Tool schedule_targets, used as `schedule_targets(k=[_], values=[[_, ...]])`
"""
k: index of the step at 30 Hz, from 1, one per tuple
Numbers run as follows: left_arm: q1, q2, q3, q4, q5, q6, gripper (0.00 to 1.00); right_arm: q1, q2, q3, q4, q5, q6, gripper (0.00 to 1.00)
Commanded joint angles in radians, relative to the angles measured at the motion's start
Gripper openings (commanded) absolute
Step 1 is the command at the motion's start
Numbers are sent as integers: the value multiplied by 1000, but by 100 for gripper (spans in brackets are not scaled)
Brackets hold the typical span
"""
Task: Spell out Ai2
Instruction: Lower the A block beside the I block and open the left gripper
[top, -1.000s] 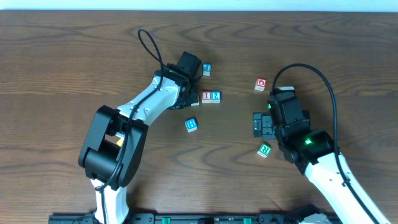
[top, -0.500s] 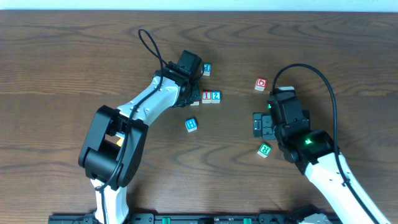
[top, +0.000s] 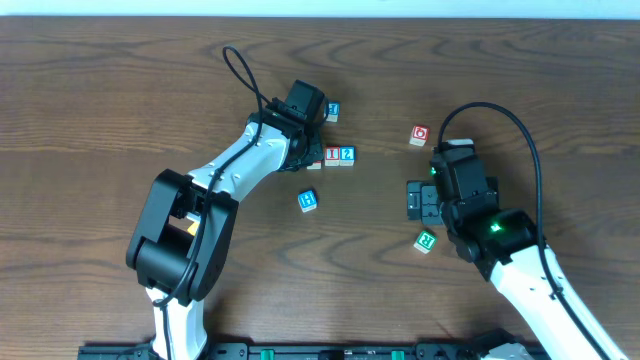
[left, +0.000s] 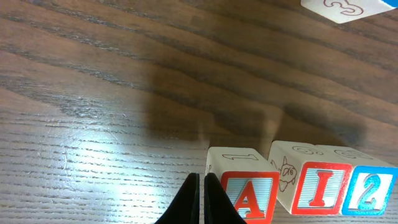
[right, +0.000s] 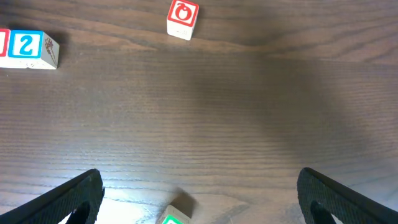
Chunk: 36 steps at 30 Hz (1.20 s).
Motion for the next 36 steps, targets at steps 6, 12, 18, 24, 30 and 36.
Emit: schedule_targets(k=[6, 12, 18, 24, 30, 36], values=[[1, 10, -5, 5, 19, -7, 6, -8, -1, -4, 1, 6, 16, 99], [2, 10, -5, 10, 26, -7, 6, -8, -1, -4, 1, 6, 15, 99], [2, 10, -5, 23, 26, -6, 6, -8, -1, -4, 2, 6, 15, 99], [2, 10, -5, 30, 26, -6, 6, -8, -1, -4, 1, 6, 16, 99], [2, 10, -5, 32, 28, -6, 6, -8, -1, -4, 1, 6, 16, 99], [2, 10, -5, 19, 19, -6, 6, -8, -1, -4, 1, 6, 15, 99]])
